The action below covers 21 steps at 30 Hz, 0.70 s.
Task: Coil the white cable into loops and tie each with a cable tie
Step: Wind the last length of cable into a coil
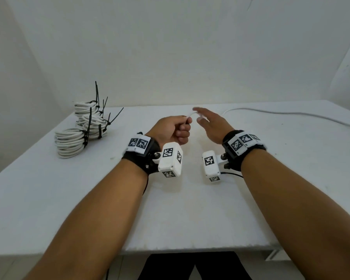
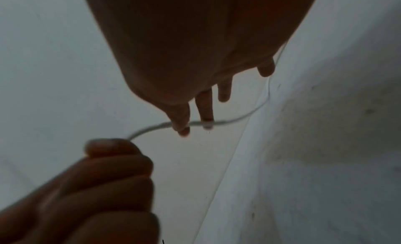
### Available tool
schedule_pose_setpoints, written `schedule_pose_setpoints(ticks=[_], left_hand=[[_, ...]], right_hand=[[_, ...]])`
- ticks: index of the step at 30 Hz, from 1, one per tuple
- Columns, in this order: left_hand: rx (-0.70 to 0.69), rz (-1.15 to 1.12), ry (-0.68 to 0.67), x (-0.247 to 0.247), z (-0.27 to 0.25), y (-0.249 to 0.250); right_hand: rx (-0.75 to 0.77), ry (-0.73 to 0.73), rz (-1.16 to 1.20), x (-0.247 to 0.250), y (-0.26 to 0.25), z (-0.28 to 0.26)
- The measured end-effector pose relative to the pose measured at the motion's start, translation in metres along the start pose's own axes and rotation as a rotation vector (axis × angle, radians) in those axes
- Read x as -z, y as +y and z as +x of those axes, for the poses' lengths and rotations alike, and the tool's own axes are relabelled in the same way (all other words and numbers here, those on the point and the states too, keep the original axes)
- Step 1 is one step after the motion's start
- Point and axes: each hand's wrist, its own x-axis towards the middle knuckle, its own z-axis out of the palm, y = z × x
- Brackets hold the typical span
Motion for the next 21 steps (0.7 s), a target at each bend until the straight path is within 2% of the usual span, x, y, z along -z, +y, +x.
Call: schedule_pose_setpoints(ticks=[2, 4, 6, 9, 11, 13, 15, 16, 17, 19, 21], left_hand=[[-0.048, -0.074, -0.085, -0.001, -0.008, 0.002], [-0.148, -0.181, -0.076, -0.001, -0.010, 0.006], [-0.254, -0.276, 0.011, 0.000, -0.008, 0.006], [-0.386, -0.303, 0.207, 0.007, -0.001, -0.006], [-0.474, -0.127, 0.345, 0.016, 0.005, -0.011], [-0.531, 0.239, 0.421, 0.025, 0.007, -0.011], [-0.484, 0.664, 0.366, 0.025, 0.004, -0.009], [-0.421, 0.827, 0.296, 0.022, 0.002, -0.009], [-0.345, 0.898, 0.217, 0.018, -0.001, -0.011], [-0.204, 0.760, 0.092, 0.008, -0.005, -0.012], [-0.124, 0.520, 0.041, 0.002, -0.008, -0.013]], right_hand=[[0.016, 0.004, 0.084, -0.001, -0.008, -0.004], [0.010, -0.014, 0.180, -0.003, -0.018, -0.011], [-0.005, -0.123, 0.208, -0.009, -0.028, -0.015], [-0.016, -0.362, 0.004, -0.016, -0.042, -0.021], [0.019, -0.439, -0.174, -0.013, -0.045, -0.025], [0.082, -0.417, -0.261, -0.006, -0.044, -0.028], [0.146, -0.345, -0.260, 0.003, -0.043, -0.031], [0.172, -0.293, -0.221, 0.008, -0.041, -0.031], [0.184, -0.226, -0.164, 0.013, -0.038, -0.031], [0.178, -0.068, -0.031, 0.021, -0.030, -0.031], [0.166, 0.060, 0.133, 0.029, -0.022, -0.031]])
